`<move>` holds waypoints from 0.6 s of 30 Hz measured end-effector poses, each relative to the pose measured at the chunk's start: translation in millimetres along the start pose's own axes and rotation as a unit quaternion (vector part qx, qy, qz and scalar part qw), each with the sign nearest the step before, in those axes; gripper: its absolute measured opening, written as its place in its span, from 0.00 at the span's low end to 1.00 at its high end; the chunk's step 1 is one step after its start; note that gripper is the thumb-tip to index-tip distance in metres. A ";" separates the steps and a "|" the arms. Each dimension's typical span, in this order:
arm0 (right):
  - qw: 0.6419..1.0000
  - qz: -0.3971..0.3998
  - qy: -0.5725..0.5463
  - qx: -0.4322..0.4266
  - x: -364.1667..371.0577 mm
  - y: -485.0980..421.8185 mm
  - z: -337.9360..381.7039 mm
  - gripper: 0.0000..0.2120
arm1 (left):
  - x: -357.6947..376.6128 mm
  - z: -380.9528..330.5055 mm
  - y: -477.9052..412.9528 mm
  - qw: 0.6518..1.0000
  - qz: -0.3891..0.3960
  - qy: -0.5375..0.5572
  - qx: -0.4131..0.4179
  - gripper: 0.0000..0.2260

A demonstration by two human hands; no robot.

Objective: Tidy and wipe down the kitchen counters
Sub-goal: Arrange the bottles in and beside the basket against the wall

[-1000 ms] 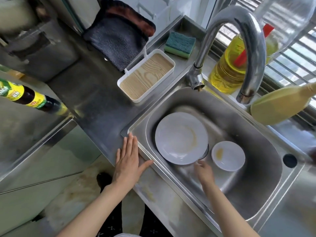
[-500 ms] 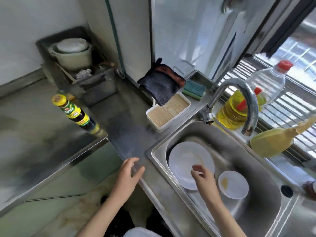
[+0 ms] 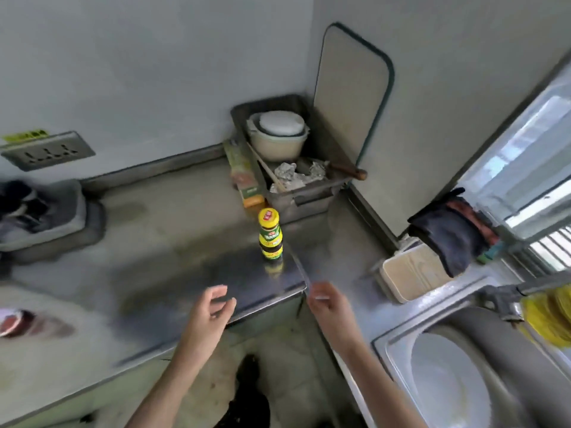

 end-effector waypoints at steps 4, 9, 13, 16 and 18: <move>1.000 -0.020 -0.005 -0.011 61.0 -27.0 44.3 0.19 | -34.7 23.0 -38.0 0.999 0.020 -0.025 -0.006 0.10; 0.996 -0.085 -0.007 0.004 107.8 -52.6 65.3 0.31 | -71.6 56.9 -64.4 0.996 0.033 -0.071 -0.030 0.13; 0.994 -0.109 -0.010 0.025 121.9 -58.9 67.7 0.29 | -93.4 73.4 -76.1 0.994 0.023 -0.088 -0.055 0.15; 0.992 -0.123 -0.012 0.021 124.5 -61.8 63.4 0.28 | -100.6 75.7 -79.8 0.994 0.020 -0.088 -0.064 0.15; 0.992 -0.123 -0.016 0.017 126.9 -64.6 59.3 0.26 | -102.7 74.0 -79.5 0.994 0.009 -0.083 -0.067 0.12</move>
Point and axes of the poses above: each hand's wrist, its own y-axis away from the middle knuckle, its own x-axis out of the palm, z = x × y, the point moved 1 cm from there along -y, towards the middle knuckle, and after that the axes turned 15 degrees about -z, right-handed, at the moved point
